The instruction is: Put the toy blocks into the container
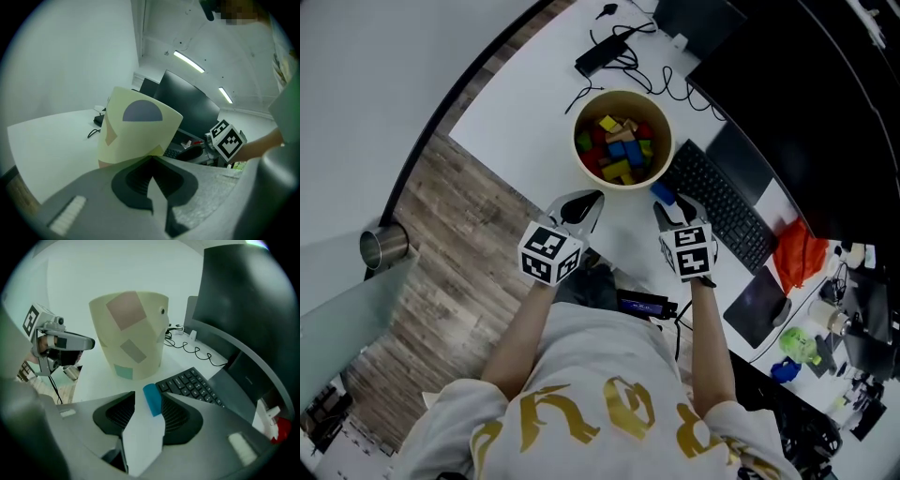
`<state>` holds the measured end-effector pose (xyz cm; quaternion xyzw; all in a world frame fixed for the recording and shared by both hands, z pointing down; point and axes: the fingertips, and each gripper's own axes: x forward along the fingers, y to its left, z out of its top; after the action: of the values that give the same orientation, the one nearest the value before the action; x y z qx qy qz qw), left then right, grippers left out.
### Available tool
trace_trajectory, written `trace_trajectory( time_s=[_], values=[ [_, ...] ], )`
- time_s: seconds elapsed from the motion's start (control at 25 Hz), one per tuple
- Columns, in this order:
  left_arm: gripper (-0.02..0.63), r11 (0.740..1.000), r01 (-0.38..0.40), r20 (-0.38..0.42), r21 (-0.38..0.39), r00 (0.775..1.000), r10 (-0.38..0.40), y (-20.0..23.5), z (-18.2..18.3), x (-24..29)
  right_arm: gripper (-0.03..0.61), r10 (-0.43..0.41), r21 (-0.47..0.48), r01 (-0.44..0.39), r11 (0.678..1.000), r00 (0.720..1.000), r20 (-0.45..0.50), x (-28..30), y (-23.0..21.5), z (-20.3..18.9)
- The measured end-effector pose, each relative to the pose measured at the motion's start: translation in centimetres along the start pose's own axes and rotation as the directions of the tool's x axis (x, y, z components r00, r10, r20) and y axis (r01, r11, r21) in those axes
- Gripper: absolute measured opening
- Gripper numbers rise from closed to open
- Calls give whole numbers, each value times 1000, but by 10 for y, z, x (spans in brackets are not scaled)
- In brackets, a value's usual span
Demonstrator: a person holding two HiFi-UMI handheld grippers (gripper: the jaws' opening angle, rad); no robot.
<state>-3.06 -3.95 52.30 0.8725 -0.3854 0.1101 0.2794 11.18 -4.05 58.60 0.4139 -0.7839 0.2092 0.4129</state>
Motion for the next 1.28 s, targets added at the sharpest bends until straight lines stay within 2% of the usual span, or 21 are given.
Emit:
trace_trajectory(
  time_s=[0.24,0.44,0.64,0.92,1.04,1.28],
  values=[
    [9,999,36,-31,-33,999,-38,5,-8,8,196,16,-41,-18,999,998,-59,15,-3,-1],
    [9,997,50,-36,-55,998,-52,9,-10,8,199,7,-136,-26,990,991,-135,22,-1,-5],
    [9,995,68,-44,-69,996,-71,13,-12,6,198,22,-180,-54,982,984,-177,31,3,-6],
    [9,995,55,-30,-82,998,-57,19,-9,3,198,20,-211,-62,975,980,-198,37,2,-3],
    [9,994,54,-30,-93,998,-57,21,-10,1,173,36,-203,-80,976,976,-214,40,5,-6],
    [9,993,58,-37,-104,997,-62,20,-12,0,164,37,-189,-79,979,976,-217,41,4,-8]
  ],
)
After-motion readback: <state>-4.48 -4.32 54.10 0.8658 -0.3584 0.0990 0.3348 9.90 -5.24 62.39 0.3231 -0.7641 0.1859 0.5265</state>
